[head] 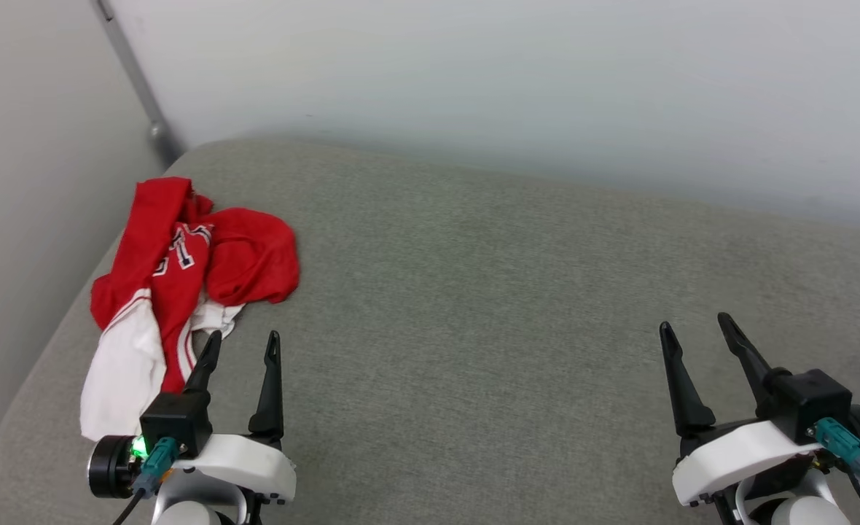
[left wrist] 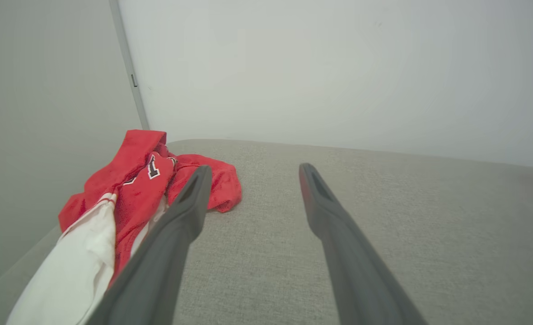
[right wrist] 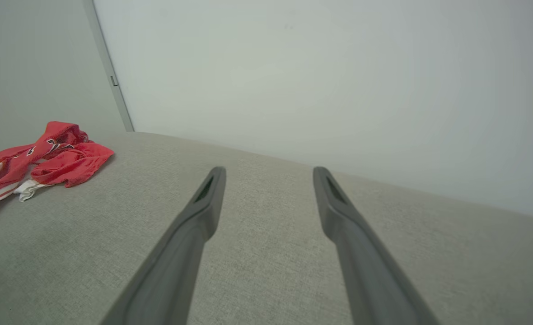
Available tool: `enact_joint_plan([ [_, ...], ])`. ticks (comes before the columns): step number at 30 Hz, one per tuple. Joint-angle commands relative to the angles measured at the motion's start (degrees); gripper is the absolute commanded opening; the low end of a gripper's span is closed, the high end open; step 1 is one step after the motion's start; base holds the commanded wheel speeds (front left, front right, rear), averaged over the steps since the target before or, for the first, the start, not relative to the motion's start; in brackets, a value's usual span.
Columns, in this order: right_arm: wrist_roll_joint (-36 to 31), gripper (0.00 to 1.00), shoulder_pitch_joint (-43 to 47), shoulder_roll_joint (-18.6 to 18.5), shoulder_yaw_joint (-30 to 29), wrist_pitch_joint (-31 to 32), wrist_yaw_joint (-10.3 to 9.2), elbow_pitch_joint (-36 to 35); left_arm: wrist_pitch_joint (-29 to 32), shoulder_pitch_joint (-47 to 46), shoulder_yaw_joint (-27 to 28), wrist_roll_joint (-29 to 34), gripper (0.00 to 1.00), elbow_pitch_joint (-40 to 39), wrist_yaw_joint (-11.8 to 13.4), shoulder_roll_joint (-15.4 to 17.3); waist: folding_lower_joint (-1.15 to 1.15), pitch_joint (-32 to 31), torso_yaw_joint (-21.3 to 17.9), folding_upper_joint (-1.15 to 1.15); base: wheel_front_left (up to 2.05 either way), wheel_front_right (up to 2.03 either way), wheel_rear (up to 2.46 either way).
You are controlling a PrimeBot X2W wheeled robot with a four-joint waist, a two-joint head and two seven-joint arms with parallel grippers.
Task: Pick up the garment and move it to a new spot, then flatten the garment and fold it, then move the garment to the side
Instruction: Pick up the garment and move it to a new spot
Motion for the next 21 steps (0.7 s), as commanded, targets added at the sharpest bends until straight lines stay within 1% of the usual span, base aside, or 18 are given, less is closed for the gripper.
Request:
enact_joint_plan([
  [1, 0.2, 1.0, -0.8, 0.1, 0.2, 0.1, -0.02, 0.2, -0.2, -0.5, 0.3, -0.1, 1.0, 0.1, 0.2, 0.1, 0.0, 0.3, 3.6, 0.0, 0.0, 0.0, 0.0],
  [8, -0.3, 1.0, -1.8, 0.1, 2.7, 0.3, -0.03, 0.7, -0.1, -0.4, 2.9, -0.9, 1.0, 0.3, 0.2, 0.2, 0.0, 1.0, 9.9, 0.0, 0.0, 0.0, 0.0],
  [9, -0.3, 1.0, -1.8, 0.1, 2.7, 0.3, -0.03, 0.7, -0.1, -0.4, 2.9, -0.9, 1.0, 0.3, 0.2, 0.2, 0.0, 1.0, 9.9, 0.0, 0.0, 0.0, 0.0],
  [15, -0.4, 1.0, -2.7, 0.1, 4.6, 0.8, -0.03, 0.6, -0.2, 0.0, 5.2, -1.0, 1.0, 0.1, 0.4, 0.2, 0.0, 1.6, 13.3, 0.0, 0.0, 0.0, 0.0],
  [21, -1.0, 1.0, -3.3, 0.1, 5.0, 1.4, -0.03, 0.0, -0.2, 0.5, 6.5, -0.7, 1.0, -0.6, 0.5, -0.3, 0.0, 2.2, 14.4, 0.0, 0.0, 0.0, 0.0],
])
